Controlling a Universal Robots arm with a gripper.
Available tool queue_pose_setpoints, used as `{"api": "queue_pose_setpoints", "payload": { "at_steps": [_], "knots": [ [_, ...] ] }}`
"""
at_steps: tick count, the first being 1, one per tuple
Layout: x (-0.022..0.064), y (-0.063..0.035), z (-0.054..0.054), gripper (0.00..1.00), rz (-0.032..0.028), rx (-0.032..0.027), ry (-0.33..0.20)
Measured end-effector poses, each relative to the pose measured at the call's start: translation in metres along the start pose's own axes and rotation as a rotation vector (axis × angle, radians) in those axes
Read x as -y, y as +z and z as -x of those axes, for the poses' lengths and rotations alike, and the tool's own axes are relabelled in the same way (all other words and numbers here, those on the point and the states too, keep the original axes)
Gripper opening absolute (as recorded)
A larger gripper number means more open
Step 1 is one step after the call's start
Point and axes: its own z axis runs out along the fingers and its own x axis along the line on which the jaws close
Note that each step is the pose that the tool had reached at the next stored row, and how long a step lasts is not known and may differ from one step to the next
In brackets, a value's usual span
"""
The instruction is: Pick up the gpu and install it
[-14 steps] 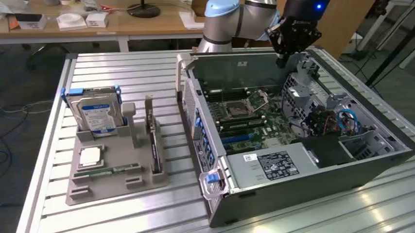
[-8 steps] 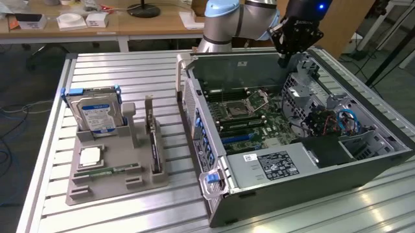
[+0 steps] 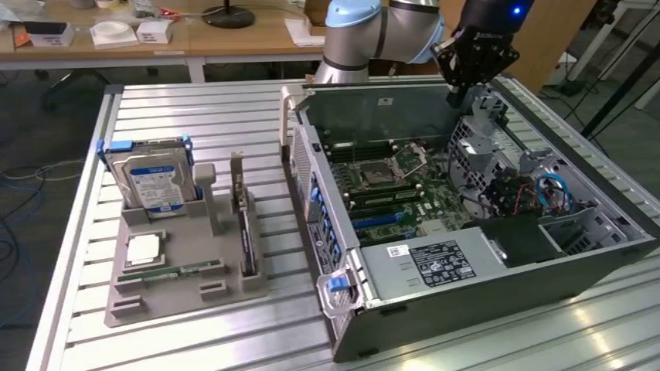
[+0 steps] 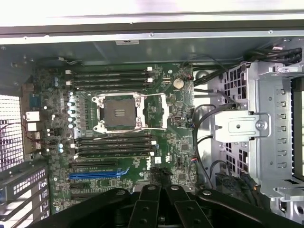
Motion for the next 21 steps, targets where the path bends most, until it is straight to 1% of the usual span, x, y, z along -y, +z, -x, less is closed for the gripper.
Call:
{"api": "queue_pose_setpoints", "payload": {
  "at_steps": [6, 8, 9, 12, 13, 15, 18, 21],
  "knots": [
    [-0.0005, 0.0002, 0.006, 0.11, 0.0, 0.0, 0.0],
    [-0.0005, 0.0001, 0.007, 0.11, -0.0001, 0.0001, 0.0],
    [-0.0005, -0.0014, 0.007, 0.11, -0.0004, -0.0001, 0.0],
    [-0.0012, -0.0162, 0.007, 0.11, 0.0, 0.0001, 0.0],
    [-0.0014, -0.019, 0.007, 0.11, 0.0, 0.0001, 0.0],
    [-0.0013, -0.0197, 0.007, 0.11, 0.0003, 0.0001, 0.0],
    [0.0001, -0.0192, 0.002, 0.11, 0.0, 0.0001, 0.0],
    [0.0036, -0.0178, -0.013, 0.11, -0.0003, 0.0, 0.0]
  ]
}}
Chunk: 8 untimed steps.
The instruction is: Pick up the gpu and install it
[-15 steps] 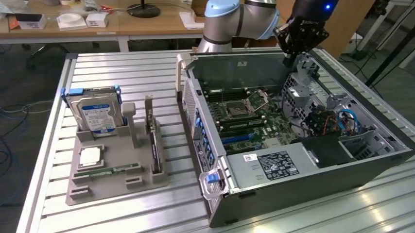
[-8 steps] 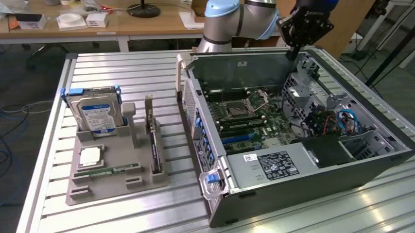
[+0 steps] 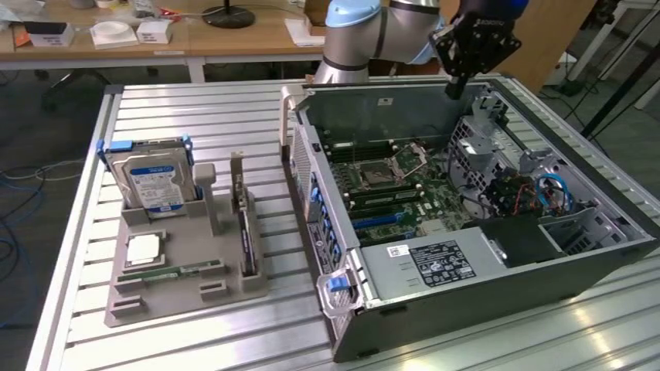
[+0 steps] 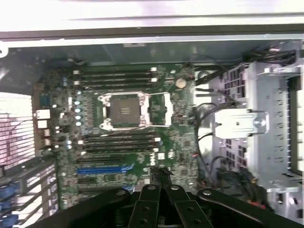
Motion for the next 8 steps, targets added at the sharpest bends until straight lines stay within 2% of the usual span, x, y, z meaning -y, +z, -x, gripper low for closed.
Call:
{"api": "queue_pose_setpoints", "payload": {
  "at_steps": [4, 8],
  "knots": [
    [0.0058, 0.0032, -0.032, 0.11, -0.0003, -0.0003, 0.0],
    [0.0096, 0.0078, -0.077, 0.11, -0.0003, -0.0003, 0.0]
  ]
}}
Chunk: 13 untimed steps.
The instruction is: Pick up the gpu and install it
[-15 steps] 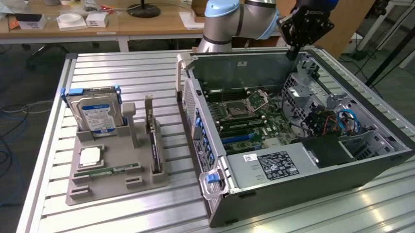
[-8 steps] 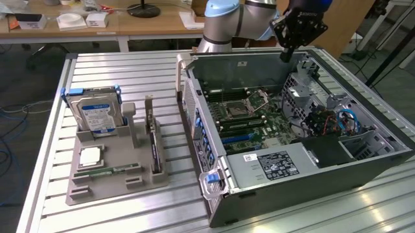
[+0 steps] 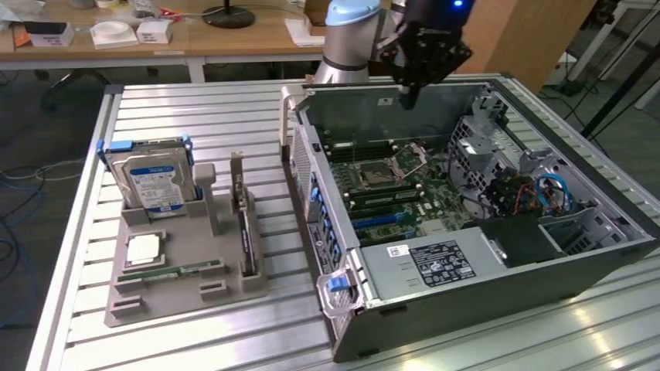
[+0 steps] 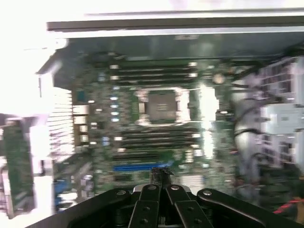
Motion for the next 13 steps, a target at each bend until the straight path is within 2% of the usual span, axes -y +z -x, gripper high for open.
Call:
{"api": "queue_pose_setpoints", "payload": {
  "at_steps": [3, 6, 9, 13],
  "knots": [
    [-0.0001, 0.0029, -0.028, 0.11, 0.0002, 0.0001, 0.0],
    [-0.0012, 0.0049, -0.045, 0.11, 0.0003, 0.0002, 0.0],
    [-0.0022, 0.006, -0.055, 0.11, 0.0006, 0.0004, 0.0],
    [-0.0023, 0.0061, -0.056, 0.11, 0.0005, 0.0003, 0.0]
  ]
}}
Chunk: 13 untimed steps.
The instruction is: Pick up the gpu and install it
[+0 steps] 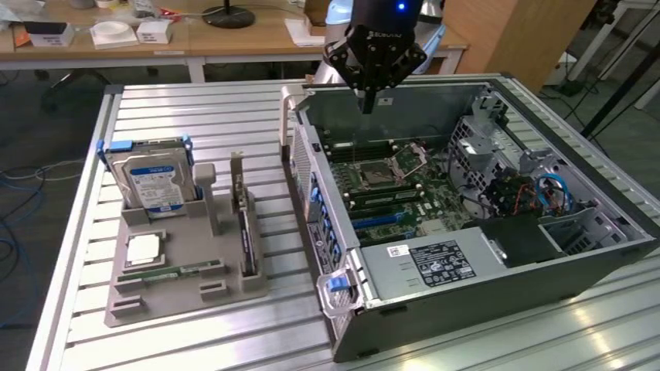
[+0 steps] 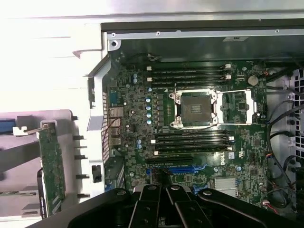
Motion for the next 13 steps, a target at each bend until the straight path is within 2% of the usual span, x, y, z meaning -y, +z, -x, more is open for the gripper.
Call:
{"api": "queue_pose_setpoints", "payload": {
  "at_steps": [5, 13],
  "knots": [
    [0.0, 0.0, 0.0, 0.11, 0.0001, 0.0, 0.0],
    [-0.0006, 0.0003, 0.0079, 0.11, 0.0001, 0.0, 0.0]
  ]
}}
